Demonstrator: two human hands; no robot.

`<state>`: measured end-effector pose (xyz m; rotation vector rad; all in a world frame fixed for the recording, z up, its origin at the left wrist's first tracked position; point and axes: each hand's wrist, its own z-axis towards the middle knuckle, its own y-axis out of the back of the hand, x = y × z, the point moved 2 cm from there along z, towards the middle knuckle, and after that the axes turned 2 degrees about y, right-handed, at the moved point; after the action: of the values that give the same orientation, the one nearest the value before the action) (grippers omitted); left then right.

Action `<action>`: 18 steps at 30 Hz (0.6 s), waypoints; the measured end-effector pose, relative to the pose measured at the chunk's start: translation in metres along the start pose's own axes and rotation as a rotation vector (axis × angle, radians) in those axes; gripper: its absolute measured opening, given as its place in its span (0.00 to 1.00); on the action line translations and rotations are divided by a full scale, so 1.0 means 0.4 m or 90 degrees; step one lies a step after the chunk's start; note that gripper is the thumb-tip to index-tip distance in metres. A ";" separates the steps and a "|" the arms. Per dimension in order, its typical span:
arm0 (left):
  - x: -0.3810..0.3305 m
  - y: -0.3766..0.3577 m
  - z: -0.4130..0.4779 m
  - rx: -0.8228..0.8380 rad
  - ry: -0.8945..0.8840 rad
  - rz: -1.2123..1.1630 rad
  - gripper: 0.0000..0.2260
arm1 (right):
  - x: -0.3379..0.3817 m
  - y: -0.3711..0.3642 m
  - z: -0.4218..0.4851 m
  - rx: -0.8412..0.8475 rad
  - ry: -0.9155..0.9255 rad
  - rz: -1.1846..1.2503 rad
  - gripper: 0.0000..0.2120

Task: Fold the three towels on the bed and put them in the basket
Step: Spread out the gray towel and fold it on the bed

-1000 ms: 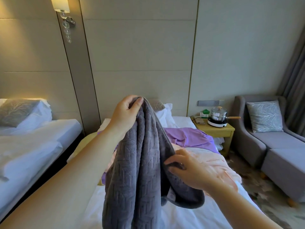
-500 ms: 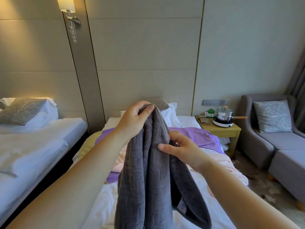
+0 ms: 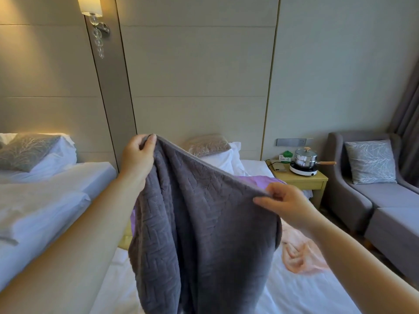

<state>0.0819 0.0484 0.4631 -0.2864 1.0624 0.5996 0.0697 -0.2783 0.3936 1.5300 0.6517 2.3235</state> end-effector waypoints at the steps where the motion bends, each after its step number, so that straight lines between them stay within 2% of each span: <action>1: 0.020 0.006 -0.002 -0.004 0.013 0.018 0.12 | 0.007 0.011 0.006 -0.078 0.013 0.002 0.17; 3: 0.055 0.012 -0.012 -0.003 0.033 0.059 0.13 | 0.028 0.022 0.014 -0.139 0.050 -0.015 0.14; 6: 0.106 0.016 -0.023 0.018 0.093 0.138 0.10 | 0.048 0.015 0.022 -0.096 0.106 -0.026 0.10; 8: 0.129 0.008 -0.038 0.097 0.116 0.247 0.10 | 0.061 0.003 0.030 -0.055 0.126 -0.017 0.10; 10: 0.126 -0.024 -0.076 0.234 0.053 0.309 0.14 | 0.074 -0.016 0.036 -0.019 0.150 -0.011 0.11; 12: 0.097 -0.077 -0.139 0.423 0.005 0.224 0.18 | 0.088 -0.044 0.040 0.023 0.176 -0.026 0.12; 14: 0.076 -0.133 -0.198 0.581 -0.034 0.152 0.17 | 0.094 -0.073 0.038 0.072 0.187 -0.047 0.12; 16: 0.077 -0.161 -0.237 0.660 -0.071 0.099 0.12 | 0.087 -0.090 0.035 0.095 0.176 -0.061 0.11; 18: 0.091 -0.167 -0.256 0.680 -0.033 0.023 0.07 | 0.076 -0.086 0.033 0.073 0.150 -0.046 0.10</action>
<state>0.0589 -0.0445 0.3789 0.6774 1.1977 0.0128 0.0693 -0.2317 0.4042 1.2628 0.8960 2.4702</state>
